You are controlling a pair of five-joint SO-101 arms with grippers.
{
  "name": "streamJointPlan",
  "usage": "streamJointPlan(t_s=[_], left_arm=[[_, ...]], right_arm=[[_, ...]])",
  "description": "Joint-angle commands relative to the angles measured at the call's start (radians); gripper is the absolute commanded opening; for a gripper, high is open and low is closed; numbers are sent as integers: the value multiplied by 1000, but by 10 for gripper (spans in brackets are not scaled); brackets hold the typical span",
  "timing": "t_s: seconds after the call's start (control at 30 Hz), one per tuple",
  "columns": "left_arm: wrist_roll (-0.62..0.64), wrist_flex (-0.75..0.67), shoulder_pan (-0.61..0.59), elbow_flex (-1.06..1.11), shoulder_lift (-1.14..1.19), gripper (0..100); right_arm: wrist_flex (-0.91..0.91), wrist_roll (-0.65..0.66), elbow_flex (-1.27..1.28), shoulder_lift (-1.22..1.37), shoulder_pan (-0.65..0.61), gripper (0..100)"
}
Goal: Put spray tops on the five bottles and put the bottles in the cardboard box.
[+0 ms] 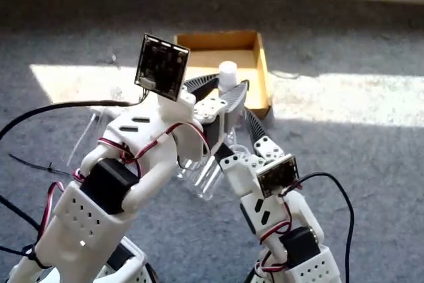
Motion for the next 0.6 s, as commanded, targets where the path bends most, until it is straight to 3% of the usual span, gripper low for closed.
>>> streamJointPlan(t_s=[0.0, 0.2, 0.57], left_arm=[[-3, 2, -2, 2, -7, 66], [-6, 8, -19, 31, -10, 66], [-8, 2, -36, 168, -13, 69]], right_arm=[[-18, -2, -85, 101, -12, 3], [-18, -5, -148, 171, -12, 3], [88, -3, -143, 15, -12, 4]])
